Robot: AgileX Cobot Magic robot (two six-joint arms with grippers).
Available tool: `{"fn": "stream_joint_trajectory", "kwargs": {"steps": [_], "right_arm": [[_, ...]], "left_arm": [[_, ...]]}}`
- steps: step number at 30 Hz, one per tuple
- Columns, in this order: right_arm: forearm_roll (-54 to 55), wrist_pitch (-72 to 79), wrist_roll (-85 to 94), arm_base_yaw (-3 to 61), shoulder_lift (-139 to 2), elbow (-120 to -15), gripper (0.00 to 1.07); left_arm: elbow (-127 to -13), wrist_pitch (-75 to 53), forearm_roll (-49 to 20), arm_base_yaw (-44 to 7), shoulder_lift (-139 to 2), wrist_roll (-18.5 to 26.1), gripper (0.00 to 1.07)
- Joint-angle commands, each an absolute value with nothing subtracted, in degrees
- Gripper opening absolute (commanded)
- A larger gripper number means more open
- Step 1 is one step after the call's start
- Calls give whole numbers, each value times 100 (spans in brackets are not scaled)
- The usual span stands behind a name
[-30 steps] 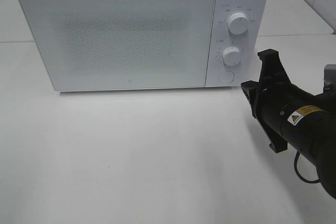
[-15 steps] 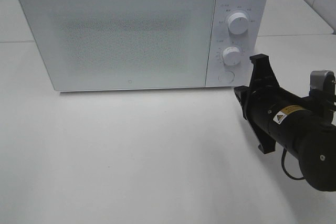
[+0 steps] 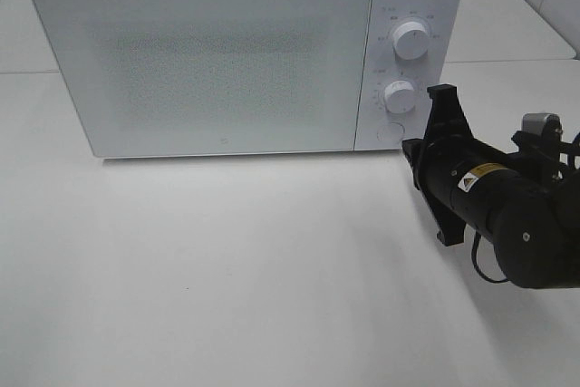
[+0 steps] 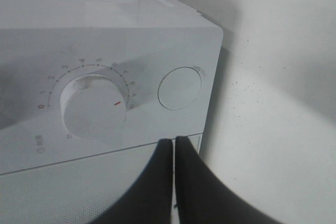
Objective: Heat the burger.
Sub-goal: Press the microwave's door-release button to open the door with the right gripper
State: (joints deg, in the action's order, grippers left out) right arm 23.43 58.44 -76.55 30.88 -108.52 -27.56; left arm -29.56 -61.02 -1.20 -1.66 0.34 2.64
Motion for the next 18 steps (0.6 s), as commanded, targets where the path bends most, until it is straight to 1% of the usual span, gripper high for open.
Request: {"fn": "stream_joint_trajectory", "kwargs": {"steps": [1, 18], "right_arm": [[2257, 5735, -7672, 2991, -10995, -2968, 0], [2257, 5615, -7672, 2991, -11757, -3770, 0]], "left_arm": [[-2956, -6119, -155, -138, 126, 258, 78], [-2956, -6119, -155, -138, 126, 258, 78]]}}
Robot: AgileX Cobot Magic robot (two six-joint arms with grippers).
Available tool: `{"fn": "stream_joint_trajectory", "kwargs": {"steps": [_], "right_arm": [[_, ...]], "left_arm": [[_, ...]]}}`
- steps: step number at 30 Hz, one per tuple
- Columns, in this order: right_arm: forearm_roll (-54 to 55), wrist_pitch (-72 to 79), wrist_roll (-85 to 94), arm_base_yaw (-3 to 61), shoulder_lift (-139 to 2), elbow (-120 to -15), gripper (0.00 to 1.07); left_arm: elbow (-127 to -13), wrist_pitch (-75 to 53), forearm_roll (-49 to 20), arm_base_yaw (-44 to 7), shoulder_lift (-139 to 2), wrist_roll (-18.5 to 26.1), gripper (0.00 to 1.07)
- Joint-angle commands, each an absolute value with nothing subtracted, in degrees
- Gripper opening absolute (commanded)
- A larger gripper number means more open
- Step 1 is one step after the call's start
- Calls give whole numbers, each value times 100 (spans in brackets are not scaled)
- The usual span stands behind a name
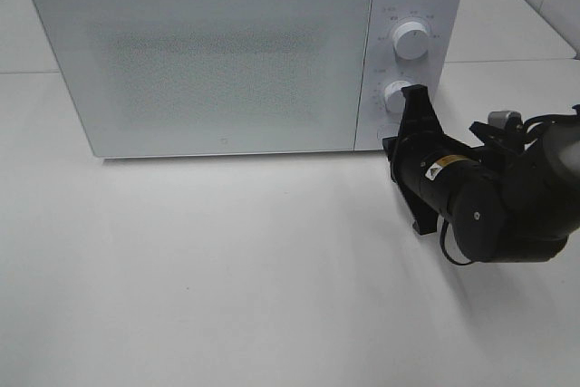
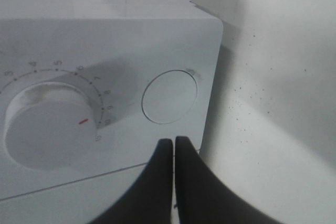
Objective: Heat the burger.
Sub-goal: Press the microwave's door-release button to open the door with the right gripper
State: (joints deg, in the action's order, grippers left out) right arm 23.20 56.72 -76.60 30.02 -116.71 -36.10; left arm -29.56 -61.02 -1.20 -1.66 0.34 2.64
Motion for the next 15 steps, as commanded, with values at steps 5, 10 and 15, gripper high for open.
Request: {"fn": "stream_joint_trajectory", "kwargs": {"steps": [5, 10, 15], "right_arm": [[2292, 5604, -7632, 2871, -11940, -4016, 0], [2257, 5500, -7448, 2653, -11940, -4194, 0], [2183, 5437, -7431, 2590, -11940, -4269, 0]], "left_arm": [[-2956, -6119, -155, -138, 126, 258, 78], [-2956, -6119, -155, -138, 126, 258, 78], [-2956, -6119, -155, -138, 126, 258, 78]]}}
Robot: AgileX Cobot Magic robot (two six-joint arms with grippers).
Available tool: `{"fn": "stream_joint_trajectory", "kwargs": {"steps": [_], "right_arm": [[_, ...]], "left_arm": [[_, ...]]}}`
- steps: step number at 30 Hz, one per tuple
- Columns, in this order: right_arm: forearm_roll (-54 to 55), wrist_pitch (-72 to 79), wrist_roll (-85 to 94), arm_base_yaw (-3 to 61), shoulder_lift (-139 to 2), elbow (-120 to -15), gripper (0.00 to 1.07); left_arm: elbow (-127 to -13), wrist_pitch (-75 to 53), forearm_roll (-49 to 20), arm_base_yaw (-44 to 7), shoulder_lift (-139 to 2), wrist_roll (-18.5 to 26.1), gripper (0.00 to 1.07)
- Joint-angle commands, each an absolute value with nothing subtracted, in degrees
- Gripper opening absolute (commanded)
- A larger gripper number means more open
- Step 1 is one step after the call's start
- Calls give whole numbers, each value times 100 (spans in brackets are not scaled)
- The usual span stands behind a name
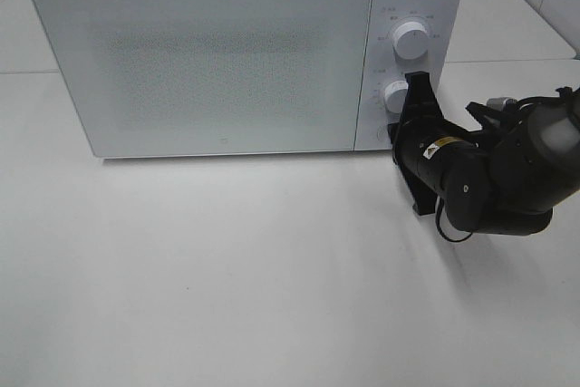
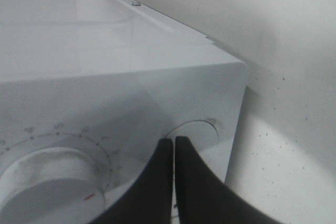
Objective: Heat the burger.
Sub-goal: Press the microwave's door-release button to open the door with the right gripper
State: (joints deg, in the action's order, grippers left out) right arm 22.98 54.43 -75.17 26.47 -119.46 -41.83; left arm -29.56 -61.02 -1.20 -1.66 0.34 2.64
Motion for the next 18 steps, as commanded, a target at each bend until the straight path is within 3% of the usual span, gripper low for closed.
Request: {"fn": "stream_joint_trajectory", "kwargs": {"steps": [1, 18], "right_arm": [[2183, 5437, -7431, 2590, -11940, -4269, 0], [2315, 6314, -7477, 2590, -12273, -4446, 0]], "left_arm": [[-2956, -6119, -155, -138, 126, 258, 78], [-2956, -6119, -155, -138, 126, 258, 78]]}}
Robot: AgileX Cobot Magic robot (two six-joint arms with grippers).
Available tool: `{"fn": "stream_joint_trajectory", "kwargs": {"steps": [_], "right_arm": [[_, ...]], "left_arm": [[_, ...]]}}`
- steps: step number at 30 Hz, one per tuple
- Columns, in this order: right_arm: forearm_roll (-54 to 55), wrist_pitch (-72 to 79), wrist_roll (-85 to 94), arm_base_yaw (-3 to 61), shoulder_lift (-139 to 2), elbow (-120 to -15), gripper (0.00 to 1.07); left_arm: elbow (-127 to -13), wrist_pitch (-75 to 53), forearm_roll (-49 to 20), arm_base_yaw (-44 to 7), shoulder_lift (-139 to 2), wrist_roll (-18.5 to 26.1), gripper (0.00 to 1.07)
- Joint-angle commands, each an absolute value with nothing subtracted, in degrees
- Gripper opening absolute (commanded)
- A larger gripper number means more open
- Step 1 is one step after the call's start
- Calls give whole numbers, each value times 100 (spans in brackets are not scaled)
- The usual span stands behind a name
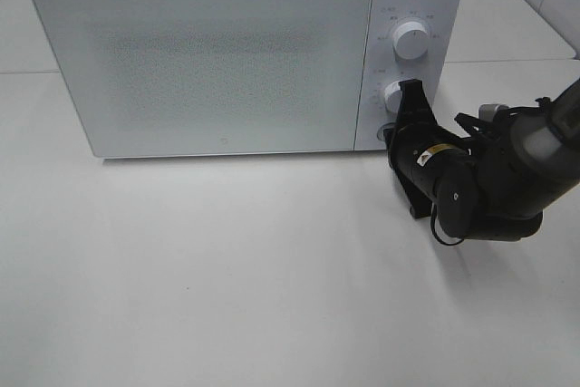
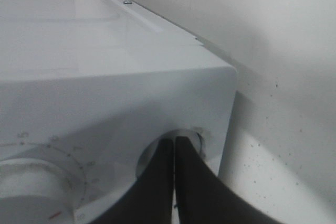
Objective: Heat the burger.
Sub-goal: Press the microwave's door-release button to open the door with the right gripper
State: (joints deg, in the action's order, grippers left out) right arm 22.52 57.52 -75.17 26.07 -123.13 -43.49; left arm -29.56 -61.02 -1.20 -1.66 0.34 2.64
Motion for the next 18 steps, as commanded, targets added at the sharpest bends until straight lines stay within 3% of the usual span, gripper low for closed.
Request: {"fn": "stream_joint_trajectory", "kwargs": {"steps": [1, 18], "right_arm": [[2320, 6469, -7477, 2590, -12273, -4446, 0], [2429, 6939, -7368, 2590, -12273, -4824, 0]], "left_arm": [[-2956, -6119, -155, -138, 126, 258, 78], [-2956, -6119, -155, -138, 126, 258, 78]]}}
